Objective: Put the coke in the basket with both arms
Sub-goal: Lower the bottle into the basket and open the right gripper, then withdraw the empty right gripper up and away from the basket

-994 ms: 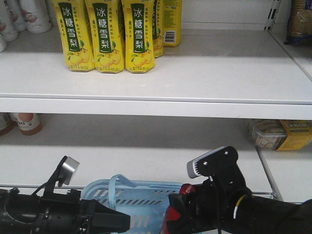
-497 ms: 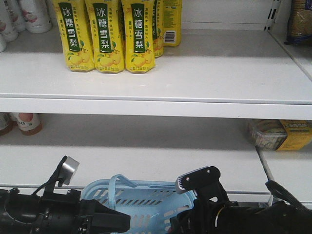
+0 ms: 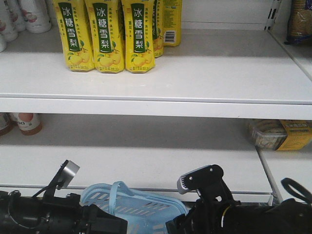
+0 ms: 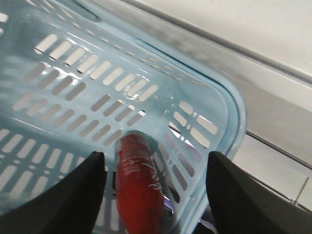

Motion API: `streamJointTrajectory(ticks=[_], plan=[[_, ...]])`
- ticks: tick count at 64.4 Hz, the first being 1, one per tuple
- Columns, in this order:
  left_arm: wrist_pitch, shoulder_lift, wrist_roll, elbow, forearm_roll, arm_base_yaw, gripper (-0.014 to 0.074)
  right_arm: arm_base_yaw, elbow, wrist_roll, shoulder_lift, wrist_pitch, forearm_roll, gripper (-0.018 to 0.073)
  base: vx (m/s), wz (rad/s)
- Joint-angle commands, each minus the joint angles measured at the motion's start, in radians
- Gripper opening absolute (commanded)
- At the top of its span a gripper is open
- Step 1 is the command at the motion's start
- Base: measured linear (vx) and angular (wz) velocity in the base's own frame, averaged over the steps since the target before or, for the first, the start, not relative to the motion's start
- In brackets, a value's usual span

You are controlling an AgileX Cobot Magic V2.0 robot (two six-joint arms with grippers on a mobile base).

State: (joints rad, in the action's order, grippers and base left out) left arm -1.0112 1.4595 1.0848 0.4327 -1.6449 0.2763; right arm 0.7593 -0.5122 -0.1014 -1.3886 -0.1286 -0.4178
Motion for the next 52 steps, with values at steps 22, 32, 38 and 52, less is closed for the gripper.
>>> streamJointTrajectory(ticks=[22, 32, 38, 52], plan=[[-0.122, -0.035, 0.005, 0.022, -0.12, 0.004, -0.0006, -0.188, -0.132, -0.005, 0.315, -0.354, 0.243, 0.0445, 0.0, 0.0], [-0.122, -0.035, 0.005, 0.022, -0.12, 0.004, -0.0006, -0.341, -0.191, -0.006, 0.443, -0.411, 0.356, 0.0435, 0.0, 0.0], [-0.122, -0.035, 0.005, 0.022, -0.12, 0.004, -0.0006, -0.414, -0.203, -0.005, 0.536, -0.372, 0.443, 0.0434, 0.0, 0.0], [-0.122, -0.035, 0.005, 0.022, -0.12, 0.004, -0.0006, -0.608, -0.203, 0.077, 0.719, -0.334, 0.651, 0.0434, 0.0, 0.0]])
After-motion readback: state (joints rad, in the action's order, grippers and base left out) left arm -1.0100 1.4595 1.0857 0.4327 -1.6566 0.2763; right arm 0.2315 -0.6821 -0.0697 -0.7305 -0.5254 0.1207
